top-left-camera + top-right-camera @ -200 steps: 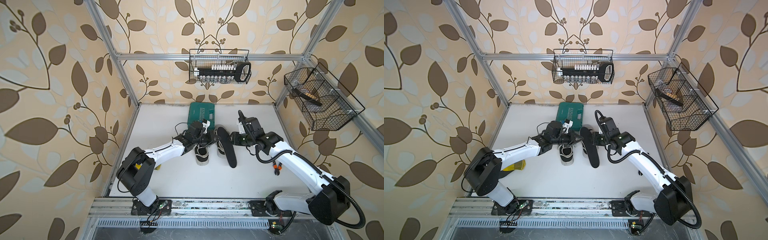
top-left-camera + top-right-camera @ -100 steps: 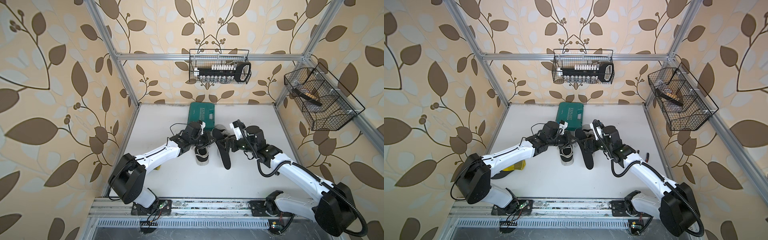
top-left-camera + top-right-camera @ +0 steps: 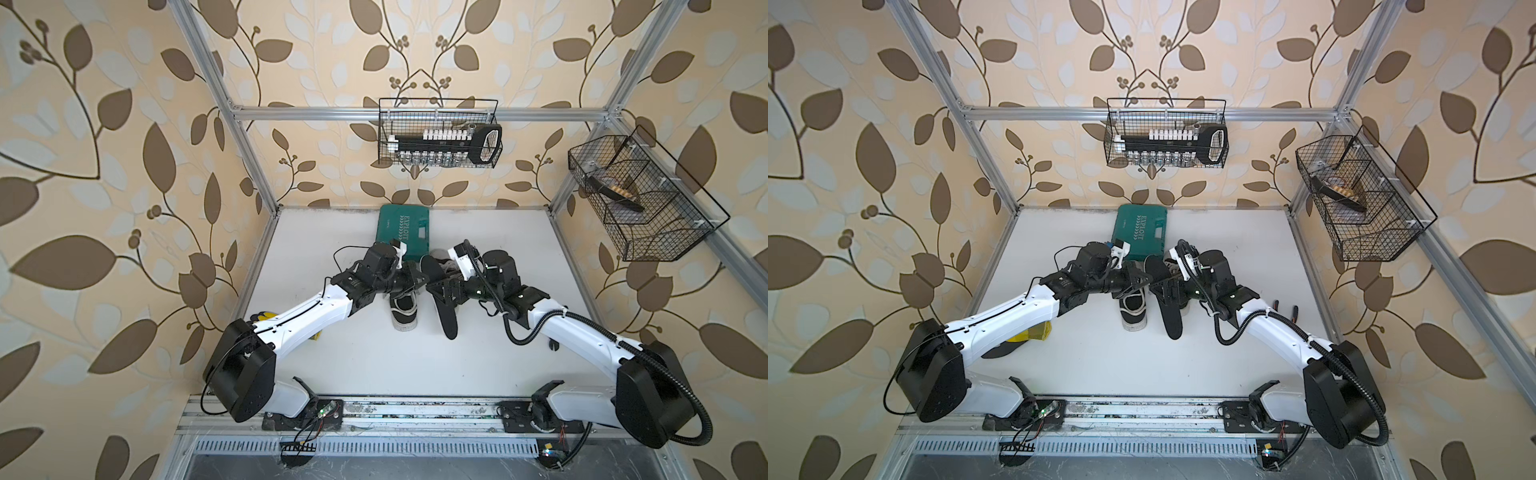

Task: Insert the insole into the shoe
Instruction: Pick up the insole from the center of the board.

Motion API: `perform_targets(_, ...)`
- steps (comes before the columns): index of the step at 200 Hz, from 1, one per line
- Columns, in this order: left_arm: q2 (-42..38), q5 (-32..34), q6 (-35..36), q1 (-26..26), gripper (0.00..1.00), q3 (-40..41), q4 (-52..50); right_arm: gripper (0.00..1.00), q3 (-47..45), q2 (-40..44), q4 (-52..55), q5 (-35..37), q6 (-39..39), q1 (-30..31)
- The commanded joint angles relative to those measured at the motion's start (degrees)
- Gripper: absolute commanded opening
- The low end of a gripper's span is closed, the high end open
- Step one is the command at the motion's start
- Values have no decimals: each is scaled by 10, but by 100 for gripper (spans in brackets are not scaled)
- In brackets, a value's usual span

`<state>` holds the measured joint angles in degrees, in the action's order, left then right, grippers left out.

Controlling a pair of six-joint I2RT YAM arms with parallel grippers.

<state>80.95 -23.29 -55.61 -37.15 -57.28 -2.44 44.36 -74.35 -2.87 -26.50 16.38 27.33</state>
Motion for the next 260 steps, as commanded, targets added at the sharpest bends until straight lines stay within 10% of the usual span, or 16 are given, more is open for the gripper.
perform_targets(1,-17,11,9,0,0,2,5,99,-8,1,-26,-15,-17,21)
perform_targets(109,-25,19,-9,1,0,14,14,84,3,3,-10,125,-54,69)
perform_targets(158,-33,23,-9,1,0,20,12,99,13,-13,10,127,-42,69)
perform_targets(260,-36,16,-21,2,0,38,27,94,9,-23,-20,109,-29,68)
